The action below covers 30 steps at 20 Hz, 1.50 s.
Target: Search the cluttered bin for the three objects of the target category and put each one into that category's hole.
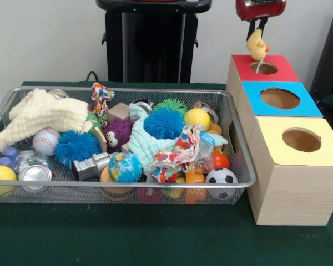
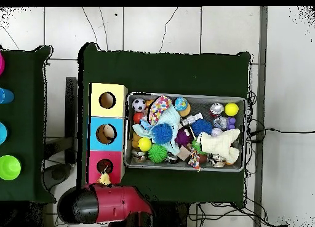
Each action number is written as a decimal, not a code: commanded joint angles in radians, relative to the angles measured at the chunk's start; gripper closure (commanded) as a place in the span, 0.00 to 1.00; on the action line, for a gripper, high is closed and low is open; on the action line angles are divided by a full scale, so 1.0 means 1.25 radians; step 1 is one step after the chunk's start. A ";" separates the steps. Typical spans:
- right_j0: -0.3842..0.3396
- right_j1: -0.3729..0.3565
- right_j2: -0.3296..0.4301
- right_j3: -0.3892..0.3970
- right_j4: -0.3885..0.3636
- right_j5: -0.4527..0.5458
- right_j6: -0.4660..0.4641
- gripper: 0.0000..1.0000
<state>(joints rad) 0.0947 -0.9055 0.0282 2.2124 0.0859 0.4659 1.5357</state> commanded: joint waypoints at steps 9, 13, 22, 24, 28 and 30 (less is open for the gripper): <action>0.068 0.070 -0.033 -0.022 0.063 -0.099 0.236 1.00; 0.069 0.067 -0.032 -0.020 0.075 -0.112 0.232 1.00; 0.066 0.055 -0.034 -0.032 0.091 -0.085 0.216 1.00; 0.062 0.056 -0.032 -0.036 0.092 -0.086 0.210 1.00; 0.062 0.055 -0.033 -0.044 0.096 -0.080 0.207 0.00; 0.065 0.052 -0.037 -0.051 0.097 -0.068 0.208 0.00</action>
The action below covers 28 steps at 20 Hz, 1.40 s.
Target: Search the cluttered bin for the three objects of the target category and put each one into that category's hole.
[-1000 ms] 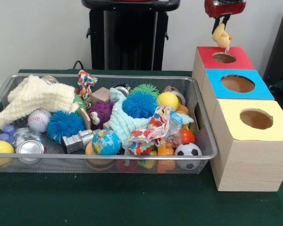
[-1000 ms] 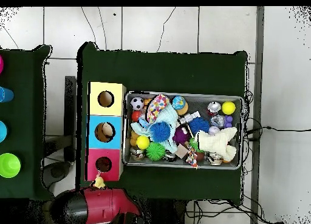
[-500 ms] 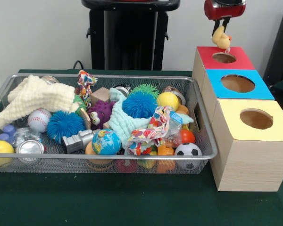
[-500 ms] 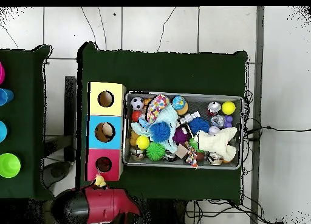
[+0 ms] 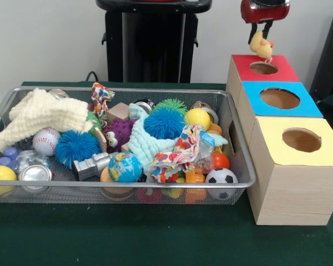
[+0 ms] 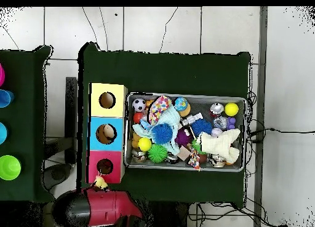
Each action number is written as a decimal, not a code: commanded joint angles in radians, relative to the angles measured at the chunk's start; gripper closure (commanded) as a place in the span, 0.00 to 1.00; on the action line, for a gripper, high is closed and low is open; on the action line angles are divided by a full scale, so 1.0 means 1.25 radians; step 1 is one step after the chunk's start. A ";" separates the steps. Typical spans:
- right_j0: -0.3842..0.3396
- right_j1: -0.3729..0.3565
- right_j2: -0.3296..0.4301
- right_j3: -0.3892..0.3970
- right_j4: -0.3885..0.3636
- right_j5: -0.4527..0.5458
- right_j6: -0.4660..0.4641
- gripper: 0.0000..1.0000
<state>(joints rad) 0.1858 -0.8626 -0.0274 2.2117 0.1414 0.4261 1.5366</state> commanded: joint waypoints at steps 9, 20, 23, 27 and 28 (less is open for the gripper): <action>0.002 0.019 -0.005 -0.109 0.061 0.034 0.204 0.00; 0.020 0.045 -0.019 -0.164 0.083 0.059 0.222 0.00; 0.020 0.054 -0.023 -0.179 0.089 0.064 0.225 0.00; 0.024 0.068 -0.037 -0.211 0.093 0.087 0.225 0.00; 0.023 0.071 -0.038 -0.218 0.096 0.092 0.227 0.00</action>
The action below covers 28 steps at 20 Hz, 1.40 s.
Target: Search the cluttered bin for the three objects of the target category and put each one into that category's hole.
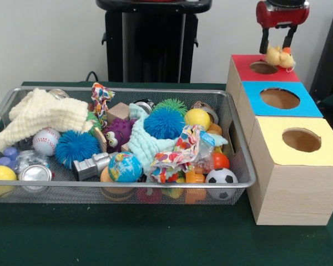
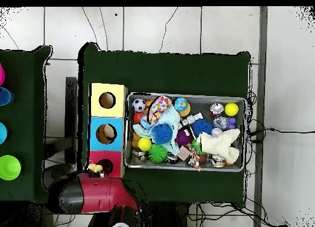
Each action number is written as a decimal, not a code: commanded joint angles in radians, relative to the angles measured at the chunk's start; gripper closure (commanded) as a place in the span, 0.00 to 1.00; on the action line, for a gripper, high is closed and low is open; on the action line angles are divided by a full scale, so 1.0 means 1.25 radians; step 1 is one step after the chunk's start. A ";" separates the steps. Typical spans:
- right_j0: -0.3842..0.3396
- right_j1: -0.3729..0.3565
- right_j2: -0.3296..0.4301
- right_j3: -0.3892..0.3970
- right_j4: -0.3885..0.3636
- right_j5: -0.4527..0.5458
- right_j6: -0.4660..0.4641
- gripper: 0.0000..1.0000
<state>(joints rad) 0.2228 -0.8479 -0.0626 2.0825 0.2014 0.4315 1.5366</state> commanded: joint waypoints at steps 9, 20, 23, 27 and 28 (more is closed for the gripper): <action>-0.076 0.072 0.056 -0.037 0.109 -0.021 0.182 0.00; -0.189 0.065 0.232 0.206 0.093 -0.352 0.265 0.00; -0.203 0.091 0.253 0.218 0.081 -0.414 0.296 0.00; -0.214 0.121 0.259 0.215 0.063 -0.455 0.299 0.00; -0.215 0.131 0.258 0.212 0.059 -0.462 0.298 0.00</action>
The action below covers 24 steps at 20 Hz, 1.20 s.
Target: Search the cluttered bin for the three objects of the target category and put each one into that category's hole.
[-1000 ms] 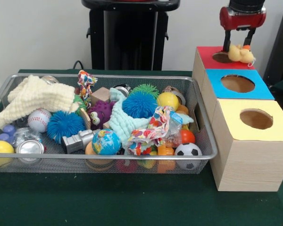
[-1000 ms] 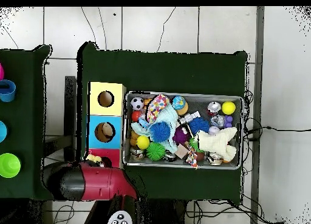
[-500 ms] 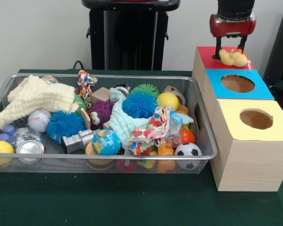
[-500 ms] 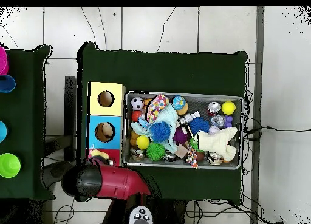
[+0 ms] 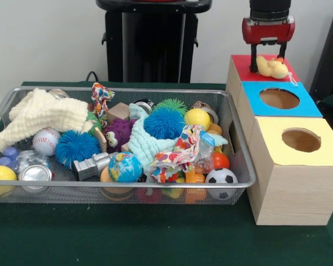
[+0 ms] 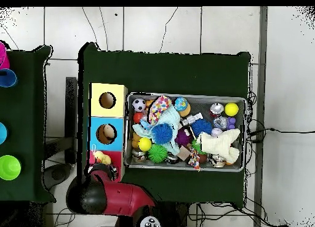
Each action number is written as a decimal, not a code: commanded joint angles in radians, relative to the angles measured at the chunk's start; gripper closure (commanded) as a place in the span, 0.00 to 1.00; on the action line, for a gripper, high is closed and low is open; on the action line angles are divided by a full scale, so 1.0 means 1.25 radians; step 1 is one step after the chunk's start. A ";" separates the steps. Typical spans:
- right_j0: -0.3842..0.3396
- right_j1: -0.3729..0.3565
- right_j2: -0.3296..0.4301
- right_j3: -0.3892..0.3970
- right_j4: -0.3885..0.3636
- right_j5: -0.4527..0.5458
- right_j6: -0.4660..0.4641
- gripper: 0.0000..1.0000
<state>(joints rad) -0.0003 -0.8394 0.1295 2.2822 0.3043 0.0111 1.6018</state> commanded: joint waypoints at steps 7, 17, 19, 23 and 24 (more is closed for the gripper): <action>-0.001 0.136 0.078 0.033 -0.026 -0.123 0.257 0.00; 0.025 0.015 0.056 0.062 0.018 0.074 0.236 0.00; 0.063 -0.052 0.004 0.065 0.023 0.176 0.233 0.00; 0.113 -0.194 -0.092 0.048 -0.026 0.367 0.251 0.00; 0.124 -0.217 -0.112 0.033 -0.040 0.403 0.251 0.00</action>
<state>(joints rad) 0.1000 -0.9225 0.0905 2.3296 0.2854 0.1400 1.6711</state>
